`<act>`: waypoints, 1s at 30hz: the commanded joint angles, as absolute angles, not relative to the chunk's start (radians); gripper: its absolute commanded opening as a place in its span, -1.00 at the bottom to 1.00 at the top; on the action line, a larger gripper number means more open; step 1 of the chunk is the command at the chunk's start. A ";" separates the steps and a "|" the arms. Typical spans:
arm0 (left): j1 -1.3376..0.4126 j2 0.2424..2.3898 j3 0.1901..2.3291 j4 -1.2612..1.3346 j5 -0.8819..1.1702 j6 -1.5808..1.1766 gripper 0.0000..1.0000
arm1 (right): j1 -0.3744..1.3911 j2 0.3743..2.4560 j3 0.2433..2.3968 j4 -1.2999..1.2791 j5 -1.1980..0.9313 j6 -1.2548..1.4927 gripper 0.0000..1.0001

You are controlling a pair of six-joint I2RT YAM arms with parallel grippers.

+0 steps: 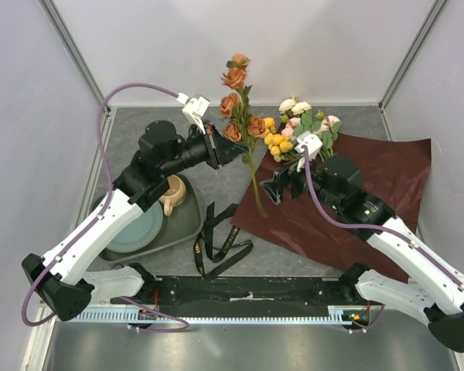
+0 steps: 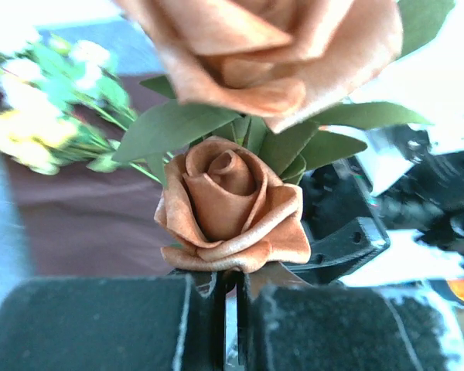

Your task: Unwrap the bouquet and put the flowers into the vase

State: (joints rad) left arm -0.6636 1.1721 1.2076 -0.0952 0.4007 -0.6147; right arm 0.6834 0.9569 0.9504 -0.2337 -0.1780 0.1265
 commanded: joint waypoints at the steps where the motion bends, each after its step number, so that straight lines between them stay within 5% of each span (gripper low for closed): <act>1: -0.640 1.160 1.400 -0.276 0.150 -0.318 -0.96 | 0.683 0.830 0.974 -0.295 0.208 0.144 0.96; 10: -0.548 1.256 1.646 -0.198 -0.261 0.050 -0.96 | 0.683 0.764 0.899 -0.350 0.258 0.162 0.96; 18: -0.365 1.425 1.880 -0.175 -0.223 0.029 -0.97 | 0.683 0.759 0.881 -0.354 0.242 0.181 0.96; 30: -0.190 1.488 1.873 -0.132 -0.046 -0.186 -0.96 | 0.683 0.787 0.907 -0.377 0.296 0.137 0.97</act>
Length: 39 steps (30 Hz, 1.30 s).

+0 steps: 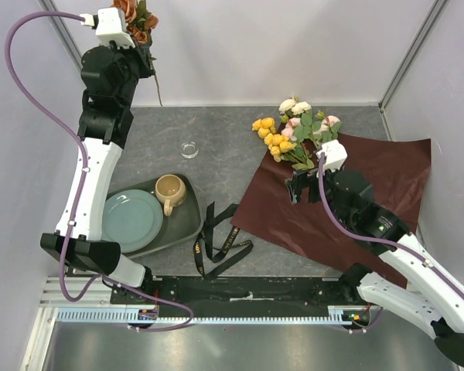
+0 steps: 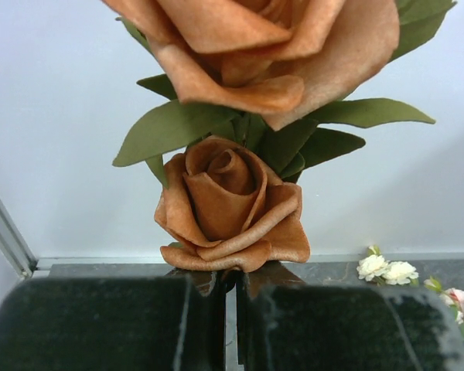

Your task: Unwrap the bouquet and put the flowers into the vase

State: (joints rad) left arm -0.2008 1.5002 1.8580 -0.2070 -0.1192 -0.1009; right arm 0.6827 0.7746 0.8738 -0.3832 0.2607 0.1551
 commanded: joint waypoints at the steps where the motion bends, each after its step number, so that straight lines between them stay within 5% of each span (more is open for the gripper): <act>1: -0.190 1.486 1.873 -0.129 -0.043 -0.192 -0.97 | 0.683 0.795 0.908 -0.377 0.296 0.137 0.96; 39: -0.181 1.568 1.758 -0.092 0.003 -0.242 -0.96 | 0.683 0.811 0.877 -0.376 0.273 0.166 0.96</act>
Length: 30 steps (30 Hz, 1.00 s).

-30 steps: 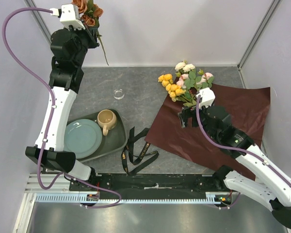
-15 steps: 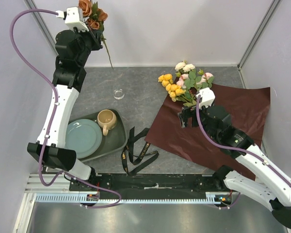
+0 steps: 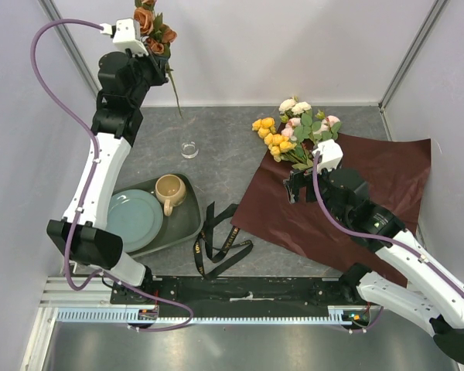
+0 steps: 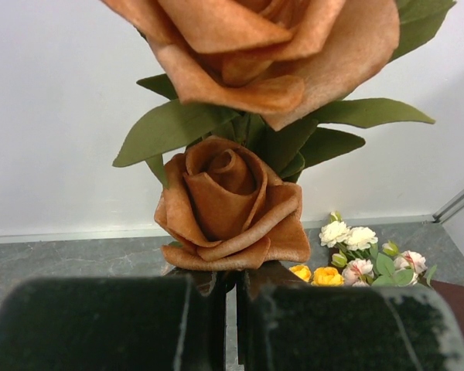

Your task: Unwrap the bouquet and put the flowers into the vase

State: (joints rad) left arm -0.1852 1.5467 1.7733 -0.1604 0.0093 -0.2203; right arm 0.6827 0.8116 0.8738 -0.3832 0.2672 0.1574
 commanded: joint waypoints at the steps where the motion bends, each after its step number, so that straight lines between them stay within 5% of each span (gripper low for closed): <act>1: -0.179 1.578 1.758 -0.092 0.003 -0.242 -0.96 | 0.683 0.810 0.877 -0.376 0.273 0.164 0.96; 30: -0.172 1.730 1.628 -0.023 -0.195 -0.347 -0.96 | 0.683 0.839 0.851 -0.362 0.273 0.164 0.96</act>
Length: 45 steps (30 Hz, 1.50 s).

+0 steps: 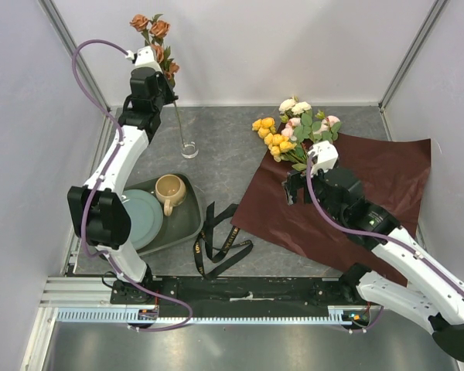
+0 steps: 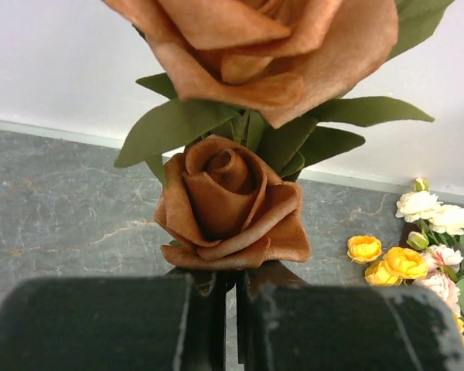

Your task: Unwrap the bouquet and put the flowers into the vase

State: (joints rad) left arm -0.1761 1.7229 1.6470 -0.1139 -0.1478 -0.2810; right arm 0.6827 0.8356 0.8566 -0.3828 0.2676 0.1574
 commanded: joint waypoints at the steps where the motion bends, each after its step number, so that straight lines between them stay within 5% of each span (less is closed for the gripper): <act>1: -0.172 1.732 1.626 -0.023 -0.201 -0.348 -0.96 | 0.683 0.839 0.853 -0.359 0.273 0.166 0.96; 31: -0.172 1.704 1.427 0.161 -0.141 -0.319 -0.97 | 0.683 0.867 0.839 -0.345 0.261 0.170 0.96; 34: -0.173 1.686 1.419 0.143 -0.140 -0.321 -0.80 | 0.681 0.867 0.838 -0.342 0.259 0.172 0.96; 45: -0.172 1.592 1.387 0.075 -0.163 -0.373 0.40 | 0.683 0.868 0.831 -0.337 0.249 0.181 0.96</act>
